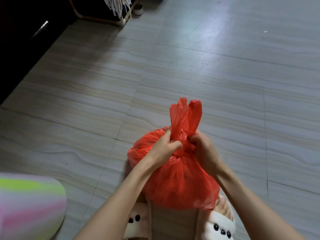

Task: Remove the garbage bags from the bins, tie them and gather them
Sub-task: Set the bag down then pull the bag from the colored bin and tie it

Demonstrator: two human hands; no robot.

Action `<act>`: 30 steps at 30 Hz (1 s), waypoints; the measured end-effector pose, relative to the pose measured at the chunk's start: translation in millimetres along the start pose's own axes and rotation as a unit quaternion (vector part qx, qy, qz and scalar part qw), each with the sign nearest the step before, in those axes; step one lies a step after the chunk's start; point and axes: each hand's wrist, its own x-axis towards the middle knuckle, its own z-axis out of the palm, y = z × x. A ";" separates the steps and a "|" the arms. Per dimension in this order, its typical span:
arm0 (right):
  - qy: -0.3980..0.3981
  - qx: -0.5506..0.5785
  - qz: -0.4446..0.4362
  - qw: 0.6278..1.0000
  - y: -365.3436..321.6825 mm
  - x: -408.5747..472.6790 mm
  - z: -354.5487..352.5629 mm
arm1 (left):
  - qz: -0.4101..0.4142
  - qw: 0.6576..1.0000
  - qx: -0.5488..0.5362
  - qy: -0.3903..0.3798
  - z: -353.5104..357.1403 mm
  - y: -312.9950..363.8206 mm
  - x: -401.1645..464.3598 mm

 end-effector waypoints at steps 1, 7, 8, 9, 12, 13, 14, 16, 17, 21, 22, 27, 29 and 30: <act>-0.035 0.039 0.019 0.998 -2.1 -1.2 0.2 | 0.005 1.000 -0.019 -0.019 -2.0 -1.8 -0.7; -0.009 -0.098 -0.022 0.995 -0.2 -4.1 -0.3 | 0.055 0.998 0.021 -0.020 -4.0 -4.0 -0.4; -0.017 -0.132 -0.030 0.991 -0.1 -2.7 -0.3 | 0.069 0.995 0.071 -0.005 -2.5 -3.4 -1.8; -0.027 -0.155 -0.033 0.987 1.5 -1.4 -0.7 | 0.070 0.991 0.113 0.020 -1.9 -6.0 -2.2; -0.023 -0.118 0.004 0.993 8.9 4.5 -2.1 | -0.051 0.986 0.090 0.132 0.5 -8.1 -2.1; -0.019 -0.070 0.023 0.997 8.6 5.2 -3.9 | -0.072 0.989 0.036 0.126 -0.5 -9.2 -1.9; -0.033 -0.014 0.041 0.999 5.9 6.0 -3.8 | -0.068 0.992 -0.013 0.105 -1.1 -8.7 -3.4; -0.099 0.054 0.067 0.991 -2.6 6.2 -2.6 | -0.046 0.997 -0.041 0.051 -3.5 -10.6 -5.7; -0.117 0.045 0.088 0.988 -7.4 6.1 -0.8 | -0.035 0.998 -0.032 0.031 -6.5 -14.0 -5.0; -0.103 0.022 0.118 0.987 -8.8 9.1 0.6 | -0.038 0.999 -0.028 0.024 -11.8 -19.8 -4.6; -0.095 0.023 0.116 0.988 -7.8 8.6 0.0 | -0.043 0.997 -0.045 0.041 -11.9 -20.4 -4.9; -0.130 0.166 0.083 0.974 -4.3 1.5 -2.6 | -0.060 0.982 -0.177 0.041 -17.6 -23.1 0.0; -0.126 0.234 0.080 0.961 -5.5 0.6 -4.8 | -0.063 0.974 -0.219 0.001 -21.2 -20.0 1.2; -0.099 0.264 0.084 0.956 -5.5 1.3 -6.9 | -0.065 0.968 -0.240 -0.015 -22.8 -19.2 0.9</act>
